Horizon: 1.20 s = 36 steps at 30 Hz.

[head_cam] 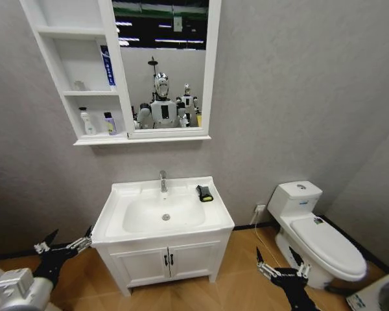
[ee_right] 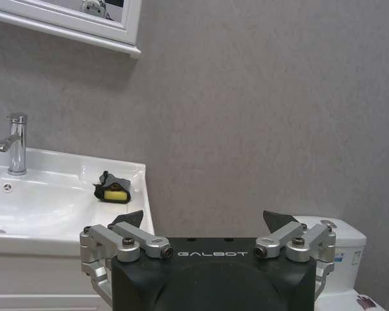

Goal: Move facial cleanser and shampoo from washbasin to cabinet, then wipe washbasin with towel.

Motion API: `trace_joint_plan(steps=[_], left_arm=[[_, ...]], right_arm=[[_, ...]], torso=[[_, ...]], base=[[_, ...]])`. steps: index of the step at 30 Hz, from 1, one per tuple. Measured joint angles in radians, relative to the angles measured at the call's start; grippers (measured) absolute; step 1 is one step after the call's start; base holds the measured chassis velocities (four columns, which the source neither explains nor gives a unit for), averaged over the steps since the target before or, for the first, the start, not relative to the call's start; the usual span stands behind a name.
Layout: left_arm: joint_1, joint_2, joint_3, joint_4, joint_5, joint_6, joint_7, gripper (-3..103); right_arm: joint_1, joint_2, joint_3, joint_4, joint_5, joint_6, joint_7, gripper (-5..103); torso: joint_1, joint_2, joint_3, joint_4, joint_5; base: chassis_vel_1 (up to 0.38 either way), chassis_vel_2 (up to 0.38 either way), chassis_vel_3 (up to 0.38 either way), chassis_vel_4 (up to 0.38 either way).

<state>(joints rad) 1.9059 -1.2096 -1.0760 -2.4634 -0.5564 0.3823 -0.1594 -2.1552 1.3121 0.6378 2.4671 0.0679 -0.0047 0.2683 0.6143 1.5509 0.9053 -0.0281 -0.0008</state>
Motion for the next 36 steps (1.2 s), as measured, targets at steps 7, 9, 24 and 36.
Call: trace_joint_plan(steps=[7, 9, 24, 36], left_arm=[[0.000, 0.000, 0.000, -0.001, 0.000, 0.000, 0.000, 100], [0.000, 0.000, 0.000, 0.000, 0.000, 0.000, 0.000, 100], [0.000, 0.000, 0.000, 0.000, 0.000, 0.000, 0.000, 100], [0.000, 0.000, 0.000, 0.000, 0.000, 0.000, 0.000, 100]], right_arm=[[0.000, 0.000, 0.000, -0.001, 0.000, 0.000, 0.000, 100], [0.000, 0.000, 0.000, -0.001, 0.000, 0.000, 0.000, 100], [0.000, 0.000, 0.000, -0.001, 0.000, 0.000, 0.000, 100], [0.000, 0.000, 0.000, -0.001, 0.000, 0.000, 0.000, 100]], torso=[[0.000, 0.000, 0.000, -0.0003, 0.0024], [0.000, 0.000, 0.000, -0.0003, 0.0006], [-0.001, 0.001, 0.000, -0.0005, 0.0019], [0.001, -0.001, 0.000, -0.0002, 0.0010]], base=[[0.366, -0.350, -0.352, 0.372], [0.353, -0.376, -0.341, 0.377], [0.315, -0.310, -0.328, 0.307], [-0.024, -0.013, 0.011, 0.013]])
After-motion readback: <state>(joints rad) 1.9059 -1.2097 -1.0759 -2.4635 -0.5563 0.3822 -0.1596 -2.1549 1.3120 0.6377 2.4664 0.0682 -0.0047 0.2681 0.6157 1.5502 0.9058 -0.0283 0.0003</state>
